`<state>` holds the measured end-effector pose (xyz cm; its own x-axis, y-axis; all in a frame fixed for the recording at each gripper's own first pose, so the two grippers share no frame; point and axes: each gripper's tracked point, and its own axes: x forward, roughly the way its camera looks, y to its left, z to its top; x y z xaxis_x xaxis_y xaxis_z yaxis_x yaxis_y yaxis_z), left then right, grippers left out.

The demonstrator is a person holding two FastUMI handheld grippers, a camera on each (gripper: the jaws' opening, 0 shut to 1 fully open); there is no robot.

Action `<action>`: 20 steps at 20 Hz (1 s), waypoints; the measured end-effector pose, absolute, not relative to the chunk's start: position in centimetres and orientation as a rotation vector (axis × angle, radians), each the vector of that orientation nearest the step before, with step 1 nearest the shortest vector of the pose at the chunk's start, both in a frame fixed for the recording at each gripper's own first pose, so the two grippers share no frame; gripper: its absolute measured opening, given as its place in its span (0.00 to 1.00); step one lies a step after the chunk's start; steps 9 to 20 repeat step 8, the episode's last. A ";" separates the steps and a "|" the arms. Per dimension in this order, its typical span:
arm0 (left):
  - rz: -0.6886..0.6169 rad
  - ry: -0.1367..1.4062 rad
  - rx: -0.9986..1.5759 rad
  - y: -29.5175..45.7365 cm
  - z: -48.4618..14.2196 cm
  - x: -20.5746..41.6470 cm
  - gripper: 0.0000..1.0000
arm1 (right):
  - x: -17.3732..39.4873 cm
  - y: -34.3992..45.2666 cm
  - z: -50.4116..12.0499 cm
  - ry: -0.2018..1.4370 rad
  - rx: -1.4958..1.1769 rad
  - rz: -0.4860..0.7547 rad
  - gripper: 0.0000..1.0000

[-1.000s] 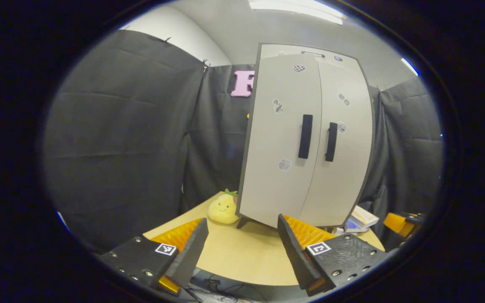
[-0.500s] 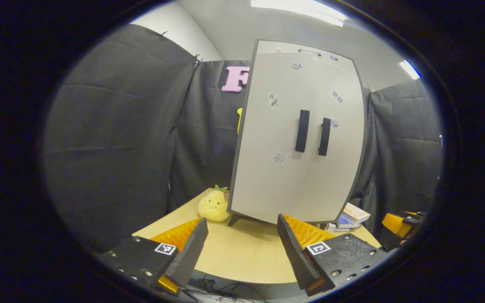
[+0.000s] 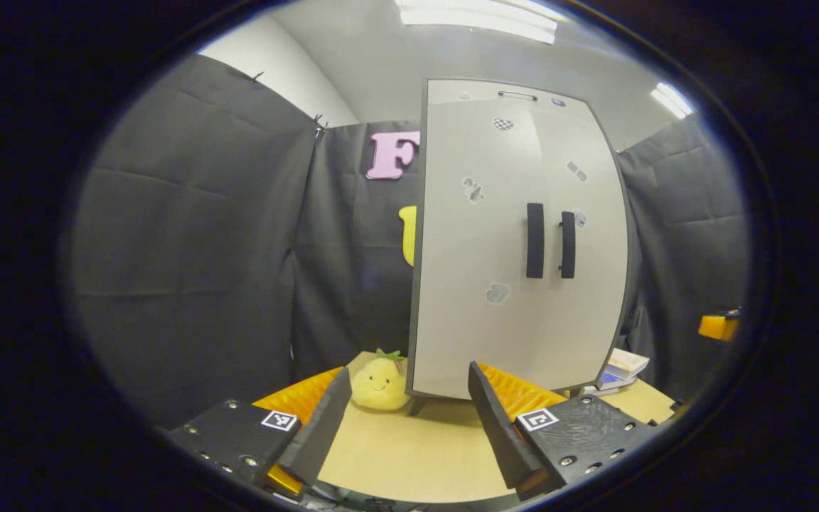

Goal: Grab one shoe with the right hand and put it into the shoe cabinet, grab the other shoe with the left hand and put it into the shoe cabinet; then close the right door with the right hand and the left door with the left hand.

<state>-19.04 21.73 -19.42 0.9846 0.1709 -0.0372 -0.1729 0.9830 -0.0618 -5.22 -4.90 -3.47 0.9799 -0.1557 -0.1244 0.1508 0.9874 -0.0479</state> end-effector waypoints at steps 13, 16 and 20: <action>0.089 -0.012 -0.121 20.6 -18.9 -14.9 0.94 | -5.1 -6.5 -1.0 0.088 -0.103 -0.212 0.96; 0.089 -0.012 -0.121 20.6 -18.9 -14.9 0.94 | -5.1 -6.5 -1.0 0.088 -0.103 -0.212 0.96; 0.089 -0.012 -0.121 20.6 -18.9 -14.9 0.94 | -5.1 -6.5 -1.0 0.088 -0.103 -0.212 0.96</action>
